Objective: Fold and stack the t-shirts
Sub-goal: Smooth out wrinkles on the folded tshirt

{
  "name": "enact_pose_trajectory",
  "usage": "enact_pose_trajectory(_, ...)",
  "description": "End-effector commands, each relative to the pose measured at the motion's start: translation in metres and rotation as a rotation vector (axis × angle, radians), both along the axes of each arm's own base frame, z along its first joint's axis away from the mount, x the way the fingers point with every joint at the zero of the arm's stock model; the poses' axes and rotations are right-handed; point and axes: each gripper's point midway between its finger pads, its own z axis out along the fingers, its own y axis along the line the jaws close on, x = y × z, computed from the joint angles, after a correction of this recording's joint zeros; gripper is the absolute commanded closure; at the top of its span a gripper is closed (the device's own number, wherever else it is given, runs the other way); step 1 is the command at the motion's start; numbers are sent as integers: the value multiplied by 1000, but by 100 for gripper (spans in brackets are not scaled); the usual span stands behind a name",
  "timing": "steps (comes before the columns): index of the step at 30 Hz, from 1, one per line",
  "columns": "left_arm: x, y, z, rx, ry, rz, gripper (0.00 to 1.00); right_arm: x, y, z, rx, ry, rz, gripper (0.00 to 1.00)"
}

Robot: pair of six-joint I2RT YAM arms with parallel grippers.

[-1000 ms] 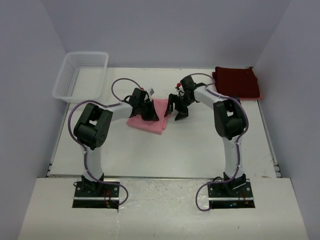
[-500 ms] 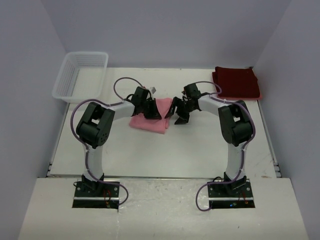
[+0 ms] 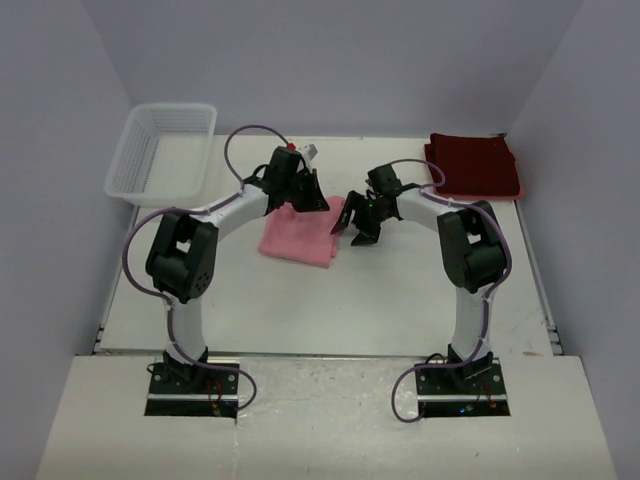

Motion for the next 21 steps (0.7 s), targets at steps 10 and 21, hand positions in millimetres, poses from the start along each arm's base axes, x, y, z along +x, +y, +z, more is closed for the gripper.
enact_pose_trajectory(10,-8,89,-7,411,-27,219,100,5,-8,15,-33,-53,-46,29)
enact_pose_trajectory(21,-2,133,-59,537,56,294,100,10,-12,13,-72,-58,-57,29)
